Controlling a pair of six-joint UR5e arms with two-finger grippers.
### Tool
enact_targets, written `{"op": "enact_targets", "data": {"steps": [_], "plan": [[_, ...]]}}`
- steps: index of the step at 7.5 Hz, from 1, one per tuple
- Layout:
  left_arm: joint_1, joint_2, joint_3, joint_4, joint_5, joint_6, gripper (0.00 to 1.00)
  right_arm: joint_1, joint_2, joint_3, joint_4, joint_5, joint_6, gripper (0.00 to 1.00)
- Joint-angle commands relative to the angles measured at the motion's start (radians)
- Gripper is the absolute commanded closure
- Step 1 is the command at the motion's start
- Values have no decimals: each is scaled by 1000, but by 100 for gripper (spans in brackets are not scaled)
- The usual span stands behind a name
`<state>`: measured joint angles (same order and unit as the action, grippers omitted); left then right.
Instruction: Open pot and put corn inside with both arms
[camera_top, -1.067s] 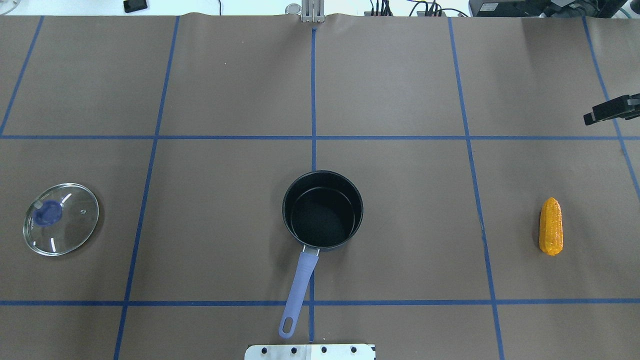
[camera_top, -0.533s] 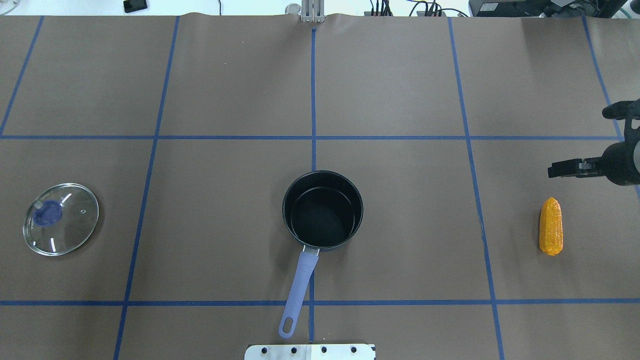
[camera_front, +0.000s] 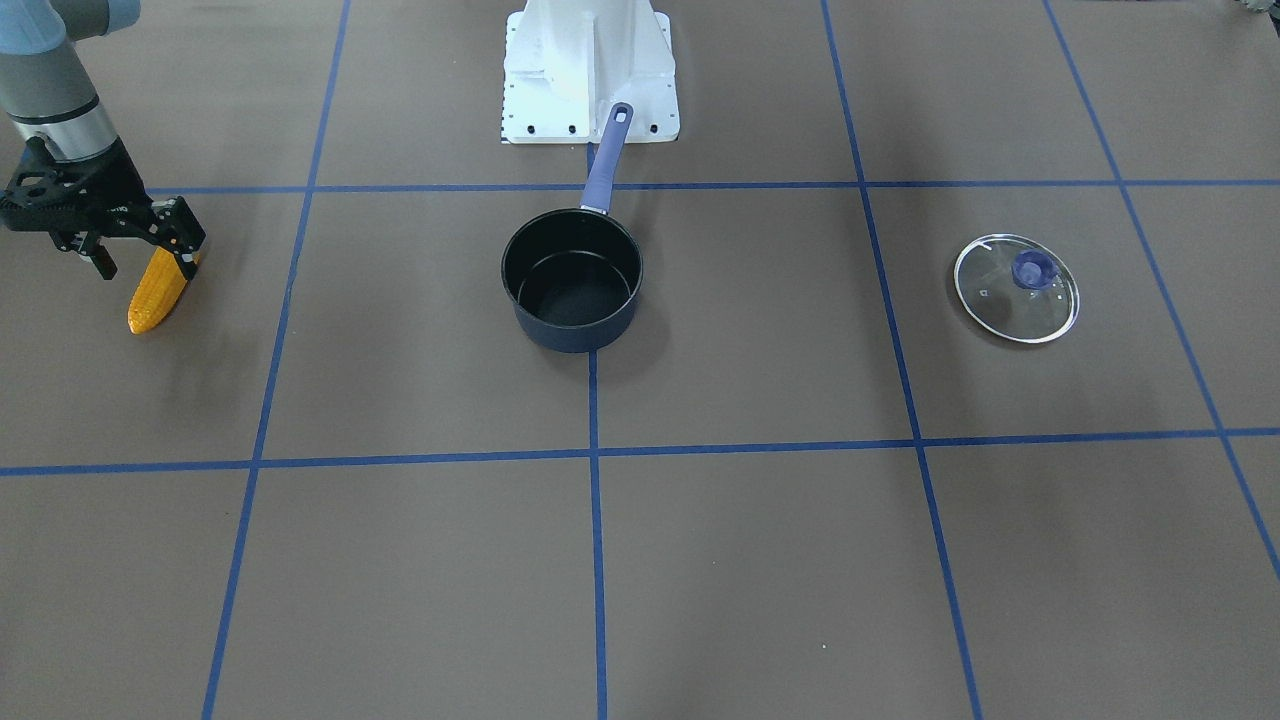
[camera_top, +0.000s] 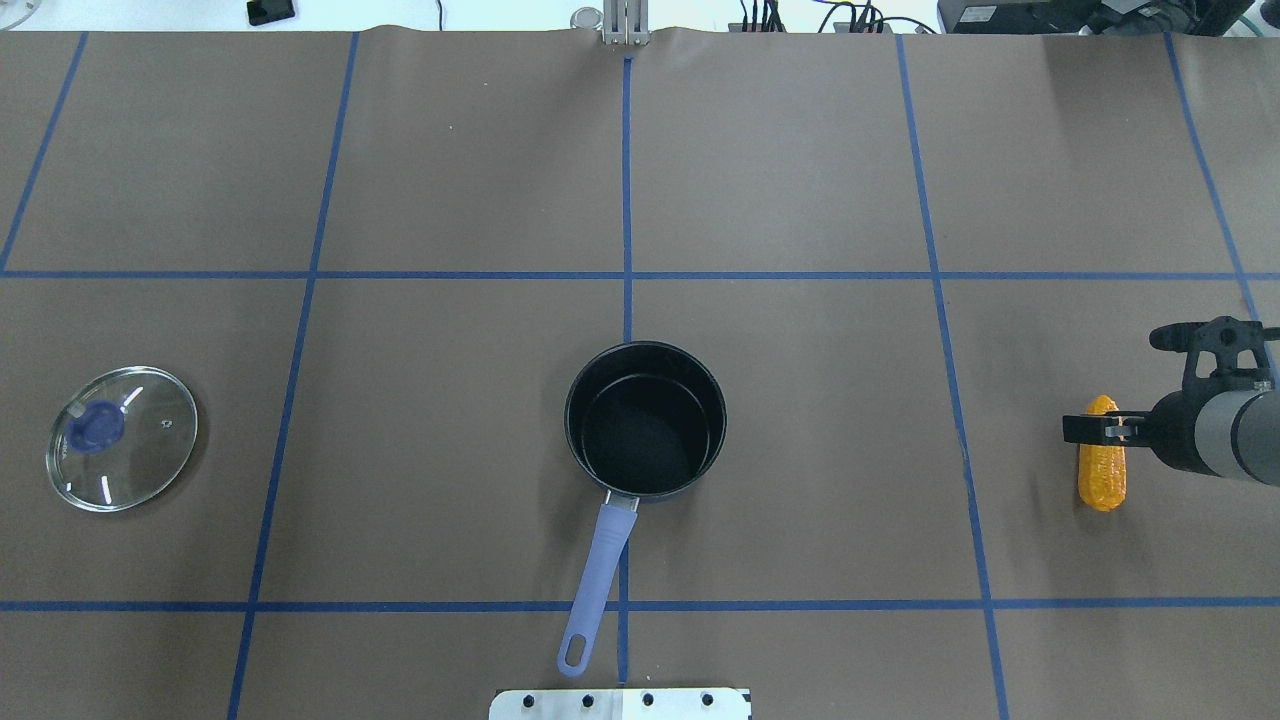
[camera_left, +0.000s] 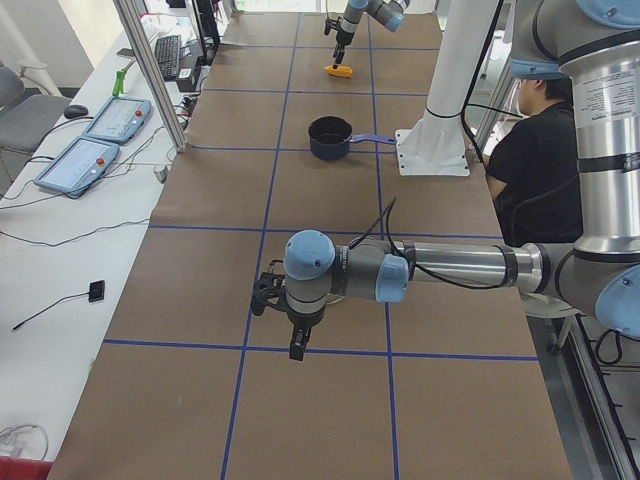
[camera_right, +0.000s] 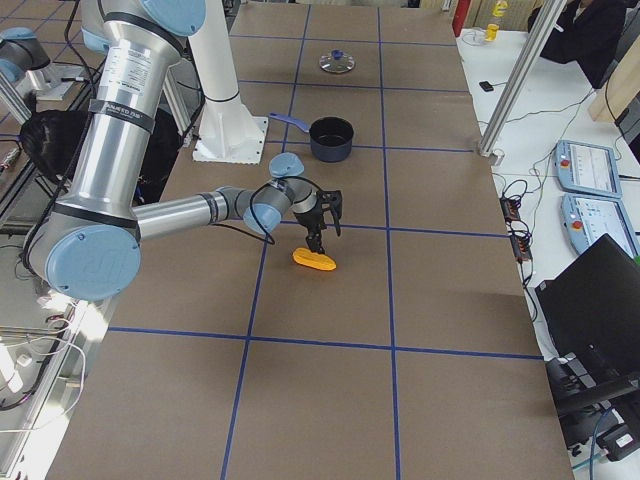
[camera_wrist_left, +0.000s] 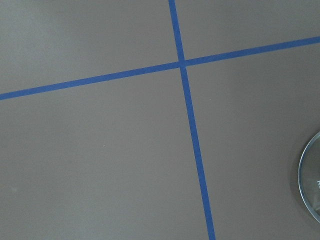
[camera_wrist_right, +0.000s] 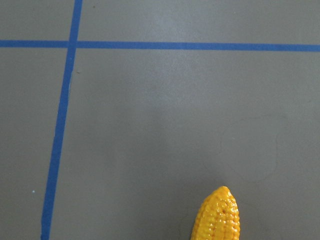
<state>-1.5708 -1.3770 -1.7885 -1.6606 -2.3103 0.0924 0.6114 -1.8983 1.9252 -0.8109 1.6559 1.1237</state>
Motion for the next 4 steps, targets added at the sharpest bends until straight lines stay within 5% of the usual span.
{"op": "enact_targets", "data": {"steps": [1, 4], "plan": [[0, 1, 0, -1, 0, 1, 2, -21, -5, -123, 165, -41, 11, 25], [0, 3, 0, -2, 0, 1, 2, -30, 7, -123, 162, -41, 27, 94]]}}
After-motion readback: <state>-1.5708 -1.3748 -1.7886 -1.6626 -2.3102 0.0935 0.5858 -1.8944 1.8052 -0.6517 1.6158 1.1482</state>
